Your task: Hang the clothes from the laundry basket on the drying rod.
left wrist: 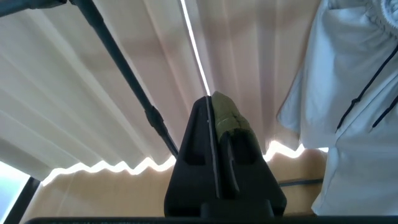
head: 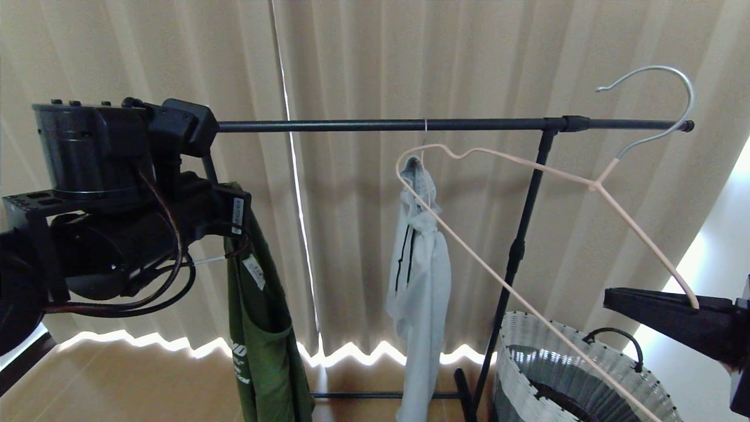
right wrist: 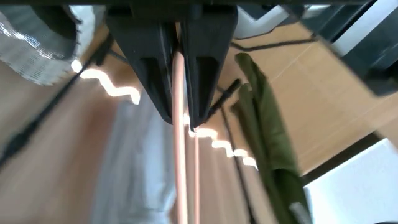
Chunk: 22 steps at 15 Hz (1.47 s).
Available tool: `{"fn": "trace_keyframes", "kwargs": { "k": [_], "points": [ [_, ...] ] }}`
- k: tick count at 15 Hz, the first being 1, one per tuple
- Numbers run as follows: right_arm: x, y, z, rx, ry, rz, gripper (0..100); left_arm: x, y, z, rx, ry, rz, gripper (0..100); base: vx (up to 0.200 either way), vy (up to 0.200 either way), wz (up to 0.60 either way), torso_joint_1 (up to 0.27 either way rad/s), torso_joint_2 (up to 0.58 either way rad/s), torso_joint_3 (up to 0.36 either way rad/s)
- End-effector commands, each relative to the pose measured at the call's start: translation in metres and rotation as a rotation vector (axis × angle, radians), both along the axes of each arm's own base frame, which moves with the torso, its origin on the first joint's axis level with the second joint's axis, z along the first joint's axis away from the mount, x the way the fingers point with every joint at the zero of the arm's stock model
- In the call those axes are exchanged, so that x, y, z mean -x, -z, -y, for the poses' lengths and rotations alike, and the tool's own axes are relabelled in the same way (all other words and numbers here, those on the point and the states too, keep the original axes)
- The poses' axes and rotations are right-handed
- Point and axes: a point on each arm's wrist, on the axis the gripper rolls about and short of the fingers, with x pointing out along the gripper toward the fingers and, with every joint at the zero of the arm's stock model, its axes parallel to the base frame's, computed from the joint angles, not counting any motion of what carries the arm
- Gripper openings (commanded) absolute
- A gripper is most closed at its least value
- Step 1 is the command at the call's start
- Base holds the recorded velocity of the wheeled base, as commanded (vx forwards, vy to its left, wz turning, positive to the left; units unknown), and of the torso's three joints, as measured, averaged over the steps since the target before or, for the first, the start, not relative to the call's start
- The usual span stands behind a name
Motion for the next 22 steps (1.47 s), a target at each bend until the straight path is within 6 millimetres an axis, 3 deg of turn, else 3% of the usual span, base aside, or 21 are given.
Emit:
{"fn": "trace_keyframes", "kwargs": {
  "k": [1,11,15,22],
  "points": [
    [0.001,0.001,-0.005,0.002,-0.045,-0.01,0,-0.002,-0.001,0.001,0.002,0.001,0.004,0,0.0,0.0,0.0,0.0,0.0,0.0],
    [-0.003,0.02,-0.046,0.047,-0.263,-0.121,0,-0.019,-0.002,0.016,0.025,0.016,0.007,0,0.0,0.0,0.0,0.0,0.0,0.0],
    [-0.023,0.03,-0.075,0.033,-0.286,-0.124,0,-0.011,-0.008,0.031,0.076,0.061,0.01,0,0.0,0.0,0.0,0.0,0.0,0.0],
    [-0.029,0.031,-0.088,0.029,-0.303,-0.121,0,-0.012,-0.011,0.032,0.092,0.057,0.018,0,0.0,0.0,0.0,0.0,0.0,0.0]
  ]
}}
